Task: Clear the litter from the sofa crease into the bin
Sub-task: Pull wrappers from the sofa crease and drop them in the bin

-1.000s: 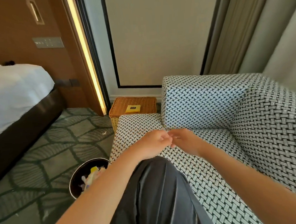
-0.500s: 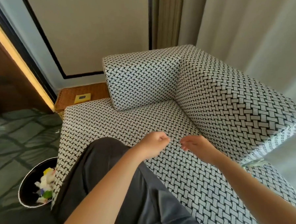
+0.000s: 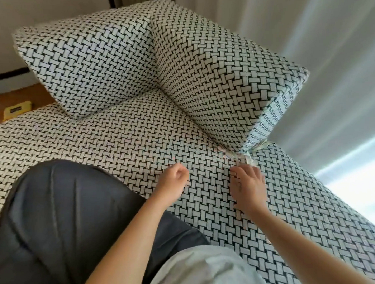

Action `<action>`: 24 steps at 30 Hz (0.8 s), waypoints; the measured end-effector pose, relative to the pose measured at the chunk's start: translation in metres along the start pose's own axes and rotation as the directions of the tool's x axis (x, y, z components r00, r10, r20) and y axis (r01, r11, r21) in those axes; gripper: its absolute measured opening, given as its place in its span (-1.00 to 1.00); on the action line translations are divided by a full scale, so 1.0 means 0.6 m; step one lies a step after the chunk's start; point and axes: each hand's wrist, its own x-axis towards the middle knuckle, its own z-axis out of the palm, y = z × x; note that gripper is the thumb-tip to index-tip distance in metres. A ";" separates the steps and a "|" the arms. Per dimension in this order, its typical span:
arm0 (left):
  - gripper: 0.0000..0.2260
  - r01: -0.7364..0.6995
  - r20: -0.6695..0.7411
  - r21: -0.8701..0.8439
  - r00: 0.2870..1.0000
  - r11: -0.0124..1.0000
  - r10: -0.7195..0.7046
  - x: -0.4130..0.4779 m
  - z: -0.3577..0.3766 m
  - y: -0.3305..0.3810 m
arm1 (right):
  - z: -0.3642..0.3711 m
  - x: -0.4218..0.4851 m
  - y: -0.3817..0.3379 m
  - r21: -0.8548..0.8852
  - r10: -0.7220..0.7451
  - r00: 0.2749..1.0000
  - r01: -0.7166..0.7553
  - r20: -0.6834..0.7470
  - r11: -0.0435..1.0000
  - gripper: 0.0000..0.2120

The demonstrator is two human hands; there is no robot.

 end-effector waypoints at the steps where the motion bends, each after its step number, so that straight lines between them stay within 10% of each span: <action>1: -0.76 -0.007 -0.014 0.012 1.000 1.000 0.007 0.003 0.012 -0.003 | -0.005 -0.007 0.020 -0.024 0.030 0.999 -0.031 -0.026 0.999 -0.67; 9: -0.83 -0.101 -0.212 0.176 0.967 0.979 0.138 0.017 0.070 -0.040 | -0.021 0.013 0.073 0.080 0.318 0.947 -0.313 -0.048 0.946 -0.39; 16: -0.82 -0.209 -0.227 0.126 0.946 0.970 0.233 0.010 0.074 -0.033 | -0.010 0.038 0.084 0.093 0.164 0.975 -0.151 -0.149 0.984 -0.78; 24: -0.81 -0.129 -0.073 -0.323 0.991 0.937 0.111 -0.013 0.081 -0.012 | 0.004 0.009 0.029 0.305 0.071 0.994 -0.045 -0.077 0.951 -0.90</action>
